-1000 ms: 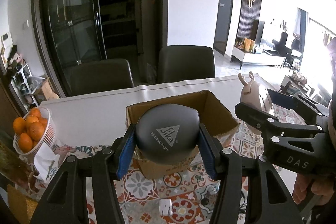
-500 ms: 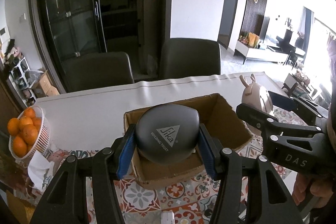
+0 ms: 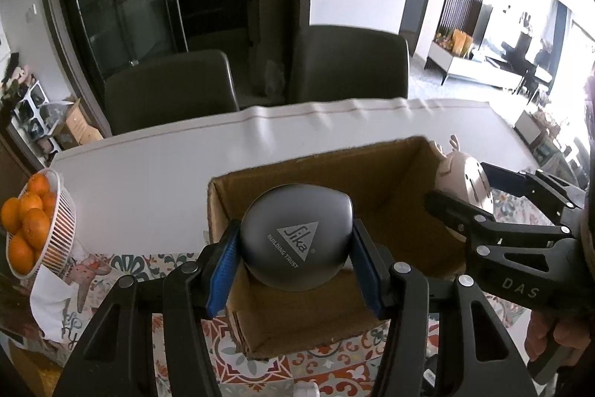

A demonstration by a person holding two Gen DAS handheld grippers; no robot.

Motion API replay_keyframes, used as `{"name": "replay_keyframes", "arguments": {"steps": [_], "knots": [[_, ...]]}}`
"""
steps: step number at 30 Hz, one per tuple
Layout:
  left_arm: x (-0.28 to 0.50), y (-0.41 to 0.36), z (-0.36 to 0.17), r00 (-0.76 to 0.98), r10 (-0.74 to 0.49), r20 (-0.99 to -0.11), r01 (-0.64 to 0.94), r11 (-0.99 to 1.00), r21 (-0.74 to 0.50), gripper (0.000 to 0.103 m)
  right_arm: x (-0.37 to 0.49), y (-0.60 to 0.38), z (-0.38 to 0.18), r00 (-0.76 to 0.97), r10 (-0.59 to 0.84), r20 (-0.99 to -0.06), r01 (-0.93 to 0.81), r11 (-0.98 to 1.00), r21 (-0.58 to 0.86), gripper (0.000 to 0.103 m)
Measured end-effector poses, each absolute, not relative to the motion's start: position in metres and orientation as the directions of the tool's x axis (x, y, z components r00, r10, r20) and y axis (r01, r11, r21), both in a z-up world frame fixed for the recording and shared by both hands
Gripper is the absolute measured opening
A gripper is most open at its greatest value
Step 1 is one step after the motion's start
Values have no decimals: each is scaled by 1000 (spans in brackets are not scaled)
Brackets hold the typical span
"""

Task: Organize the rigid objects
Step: 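Lift and carry the grey case and pink deer gadget over the cardboard box, then open both tools to drop the grey case and pink deer gadget into the box, then move both tools back down toward the white plug and figurine on the table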

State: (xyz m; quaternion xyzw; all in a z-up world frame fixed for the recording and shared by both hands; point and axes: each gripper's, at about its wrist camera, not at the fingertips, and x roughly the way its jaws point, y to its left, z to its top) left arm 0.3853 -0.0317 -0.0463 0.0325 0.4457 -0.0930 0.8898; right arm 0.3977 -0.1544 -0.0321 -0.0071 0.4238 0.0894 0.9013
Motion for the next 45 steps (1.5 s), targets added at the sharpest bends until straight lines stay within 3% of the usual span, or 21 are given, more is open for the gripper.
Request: {"name": "replay_keyframes", "arguments": {"steps": [16,21,45], "knots": [[393,-35,-83,516,-125,-847,191,981,-29,56,403,-152,-58,584,101,-805,-185,983,-10,74],[391,-36,-73,555,-113,-824,188,982,-9,56,401,-151,-57,582,111,-806,-187,982,0,80],[312,-13,-14,684,-57,-728,127,991,42,71,322,-147,-3,690,57,-722,-84,996,-2,80]]}}
